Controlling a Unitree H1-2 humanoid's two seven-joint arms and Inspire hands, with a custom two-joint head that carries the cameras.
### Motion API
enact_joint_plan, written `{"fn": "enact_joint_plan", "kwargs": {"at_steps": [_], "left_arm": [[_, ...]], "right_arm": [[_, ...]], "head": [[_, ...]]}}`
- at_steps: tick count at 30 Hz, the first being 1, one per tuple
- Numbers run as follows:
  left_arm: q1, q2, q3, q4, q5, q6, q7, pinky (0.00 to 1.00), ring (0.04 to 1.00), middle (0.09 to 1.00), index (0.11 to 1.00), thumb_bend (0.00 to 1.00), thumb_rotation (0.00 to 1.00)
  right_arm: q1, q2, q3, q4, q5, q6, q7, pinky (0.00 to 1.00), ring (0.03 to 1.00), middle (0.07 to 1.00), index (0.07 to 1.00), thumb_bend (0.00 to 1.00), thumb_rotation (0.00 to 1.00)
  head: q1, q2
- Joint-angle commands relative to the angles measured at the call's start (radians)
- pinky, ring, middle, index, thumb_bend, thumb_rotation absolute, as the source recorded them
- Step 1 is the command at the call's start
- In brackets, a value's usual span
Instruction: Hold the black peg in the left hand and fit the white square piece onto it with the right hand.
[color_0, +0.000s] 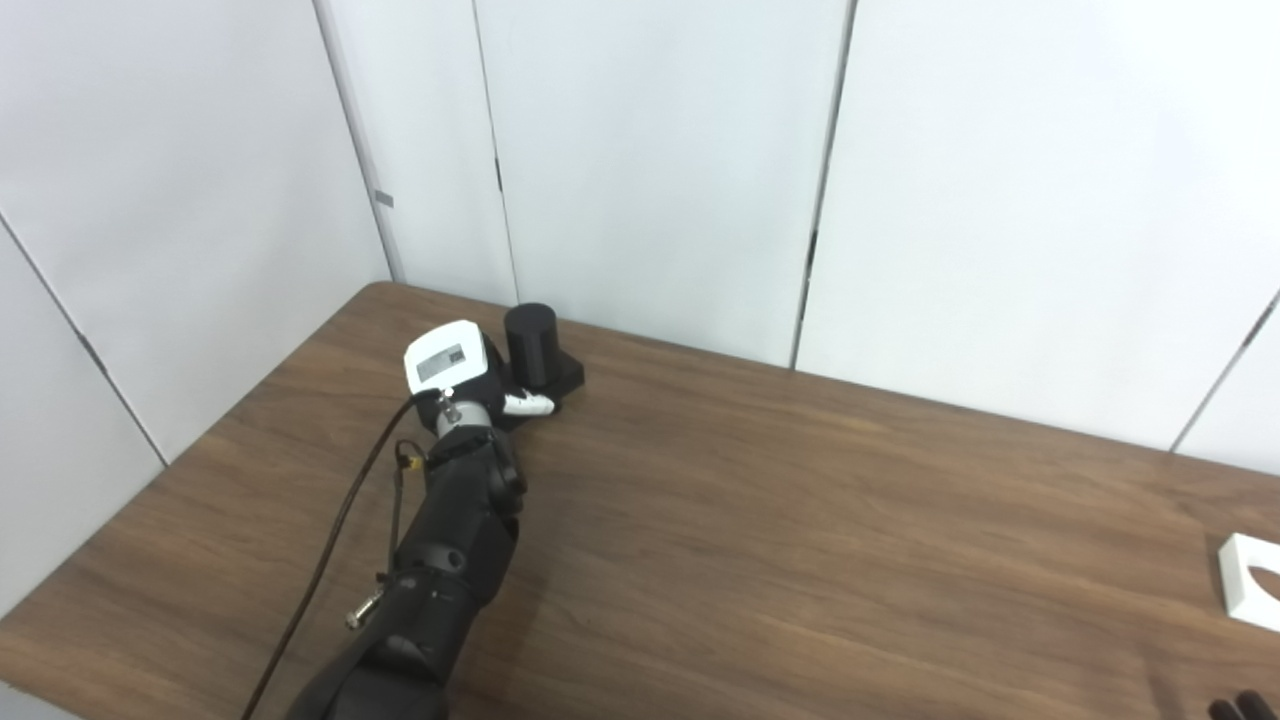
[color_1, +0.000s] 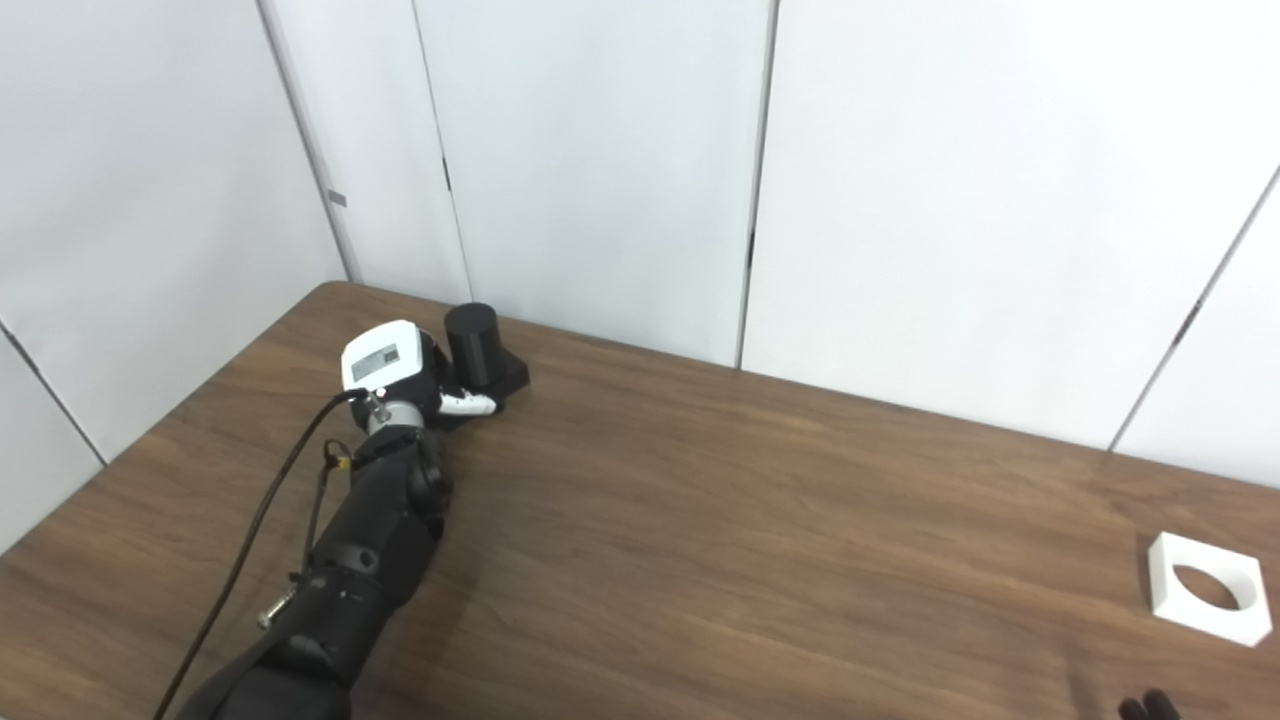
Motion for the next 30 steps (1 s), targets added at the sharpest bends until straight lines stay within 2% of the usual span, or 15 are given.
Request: {"fn": "enact_joint_plan", "kwargs": {"at_steps": [1, 7, 10, 13, 16, 19, 23, 27, 30], "left_arm": [[-0.018, 0.03, -0.01, -0.032, -0.013, 0.002, 0.025, 0.55, 0.657, 0.628, 0.481, 0.52, 0.04], [0.012, 0.036, -0.011, -0.081, -0.052, 0.002, 0.005, 0.58, 0.713, 0.675, 0.48, 0.52, 0.04], [0.027, 0.047, -0.011, -0.098, -0.065, 0.002, -0.021, 0.58, 0.724, 0.675, 0.481, 0.52, 0.05], [0.069, 0.062, -0.037, -0.168, -0.131, -0.001, -0.065, 0.55, 0.716, 0.686, 0.484, 0.52, 0.05], [0.129, 0.064, -0.067, -0.277, -0.2, -0.016, -0.1, 0.54, 0.69, 0.671, 0.483, 0.52, 0.05], [0.214, 0.06, -0.117, -0.453, -0.232, -0.016, -0.162, 0.59, 0.723, 0.699, 0.482, 0.52, 0.05], [0.328, 0.067, -0.206, -0.68, -0.215, -0.014, -0.238, 0.6, 0.726, 0.702, 0.482, 0.52, 0.05], [0.413, 0.054, -0.251, -0.834, -0.205, -0.007, -0.301, 0.63, 0.753, 0.715, 0.482, 0.52, 0.05], [0.481, 0.053, -0.302, -0.94, -0.156, -0.019, -0.339, 0.63, 0.742, 0.715, 0.483, 0.52, 0.05]], "right_arm": [[-0.007, -0.003, 0.005, -0.005, 0.012, -0.005, 0.021, 0.92, 1.0, 0.985, 0.993, 0.86, 1.0], [-0.004, -0.009, 0.008, -0.002, 0.016, -0.012, 0.026, 0.93, 1.0, 0.984, 0.996, 0.84, 1.0], [-0.001, -0.007, 0.007, -0.01, 0.025, -0.003, 0.025, 0.92, 1.0, 0.981, 0.99, 0.85, 1.0], [0.002, -0.005, 0.011, -0.019, 0.028, 0.002, 0.024, 0.94, 1.0, 0.981, 0.995, 0.84, 1.0], [0.004, -0.005, 0.016, -0.03, 0.023, 0.014, 0.018, 0.96, 1.0, 0.987, 1.0, 0.84, 1.0], [0.004, -0.002, 0.02, -0.038, 0.014, 0.025, 0.009, 0.98, 1.0, 0.995, 1.0, 0.84, 1.0], [0.003, 0.006, 0.023, -0.049, 0.019, 0.038, 0.003, 1.0, 1.0, 0.997, 1.0, 0.78, 1.0], [0.006, 0.015, 0.03, -0.073, 0.01, 0.062, -0.008, 1.0, 1.0, 1.0, 1.0, 0.71, 1.0], [0.007, 0.022, 0.034, -0.091, -0.002, 0.08, -0.021, 1.0, 1.0, 0.981, 1.0, 0.66, 1.0]], "head": [[0.0, -0.002], [-0.002, -0.002], [-0.007, 0.004], [-0.024, 0.013], [-0.041, 0.023], [-0.057, 0.033], [-0.079, 0.044], [-0.101, 0.056], [-0.124, 0.07]]}}
